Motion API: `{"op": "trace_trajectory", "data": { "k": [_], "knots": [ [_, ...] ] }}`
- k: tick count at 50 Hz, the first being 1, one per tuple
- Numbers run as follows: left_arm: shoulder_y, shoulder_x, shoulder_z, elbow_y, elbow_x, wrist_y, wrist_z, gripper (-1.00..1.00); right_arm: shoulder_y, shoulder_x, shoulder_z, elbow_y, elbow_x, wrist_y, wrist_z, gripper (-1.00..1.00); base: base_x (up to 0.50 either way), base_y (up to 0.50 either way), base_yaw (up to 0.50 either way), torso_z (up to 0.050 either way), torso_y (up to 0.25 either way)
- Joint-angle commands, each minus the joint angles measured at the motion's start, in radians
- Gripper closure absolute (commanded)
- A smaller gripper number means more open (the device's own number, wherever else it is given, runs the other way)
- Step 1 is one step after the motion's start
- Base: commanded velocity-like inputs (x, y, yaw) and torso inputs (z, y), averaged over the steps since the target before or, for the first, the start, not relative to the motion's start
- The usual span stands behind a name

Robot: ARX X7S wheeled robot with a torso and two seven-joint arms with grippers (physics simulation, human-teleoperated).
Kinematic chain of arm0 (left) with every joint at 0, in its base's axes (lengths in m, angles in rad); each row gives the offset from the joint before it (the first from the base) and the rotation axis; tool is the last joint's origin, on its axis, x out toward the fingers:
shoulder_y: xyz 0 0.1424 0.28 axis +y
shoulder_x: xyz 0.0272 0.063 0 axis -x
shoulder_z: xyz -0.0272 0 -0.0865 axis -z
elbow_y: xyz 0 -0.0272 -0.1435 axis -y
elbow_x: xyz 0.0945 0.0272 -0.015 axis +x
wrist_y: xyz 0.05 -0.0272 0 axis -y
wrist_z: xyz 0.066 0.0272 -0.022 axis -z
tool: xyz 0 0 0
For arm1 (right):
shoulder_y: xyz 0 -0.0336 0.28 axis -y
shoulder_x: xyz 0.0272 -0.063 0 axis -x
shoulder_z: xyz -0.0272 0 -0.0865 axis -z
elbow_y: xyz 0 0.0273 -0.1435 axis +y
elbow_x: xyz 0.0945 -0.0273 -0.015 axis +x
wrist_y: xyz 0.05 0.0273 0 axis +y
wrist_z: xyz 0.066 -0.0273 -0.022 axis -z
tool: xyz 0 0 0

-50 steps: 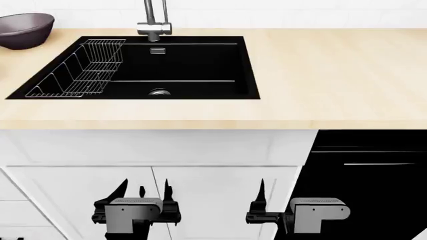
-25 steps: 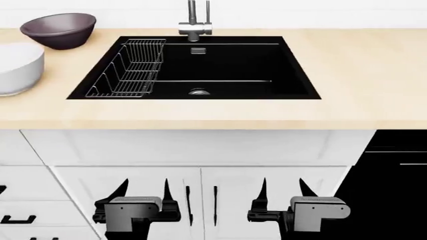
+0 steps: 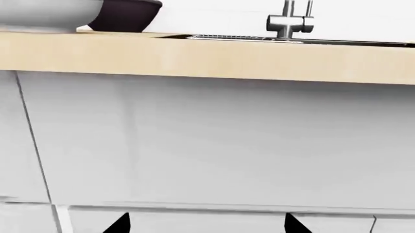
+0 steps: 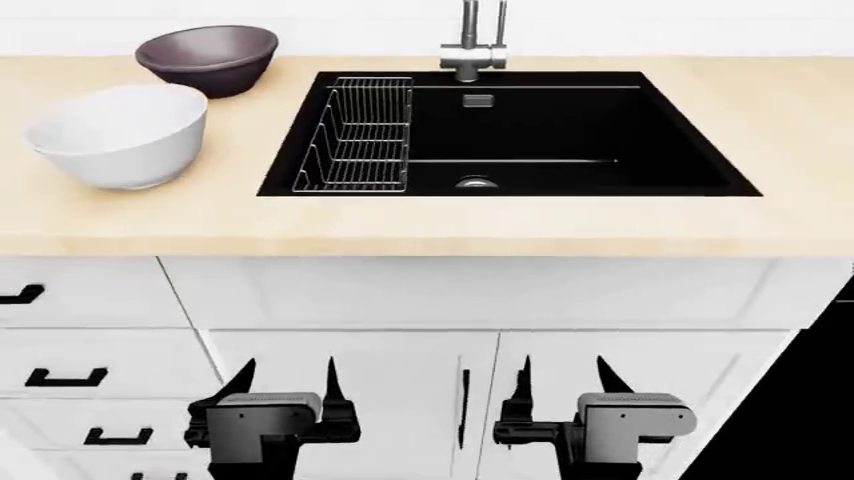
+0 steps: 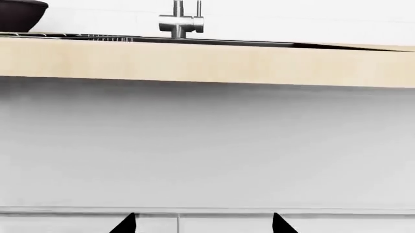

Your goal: Stack the bowls in the sink.

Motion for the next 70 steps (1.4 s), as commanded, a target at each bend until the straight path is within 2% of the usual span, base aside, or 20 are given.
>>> {"op": "trace_trajectory", "data": {
  "k": [1,65,70],
  "knots": [
    [-0.002,-0.012,0.013,-0.001,-0.017,0.001,-0.014,-1.00,0.003,0.012,-0.016,0.002,0.009,0.001,0.016,-1.00,-0.09,0.50,0.00,0.000,0.000],
    [-0.007,-0.056,0.060,0.002,-0.077,0.001,-0.068,-1.00,0.010,0.055,-0.073,0.013,0.062,-0.037,0.049,-1.00,-0.03,0.50,0.00,0.000,0.000],
    [-0.009,-0.057,0.055,0.007,-0.101,-0.007,-0.066,-1.00,0.008,0.052,-0.074,-0.006,0.052,0.004,0.079,-1.00,0.00,0.13,0.00,0.000,0.000]
  ]
}}
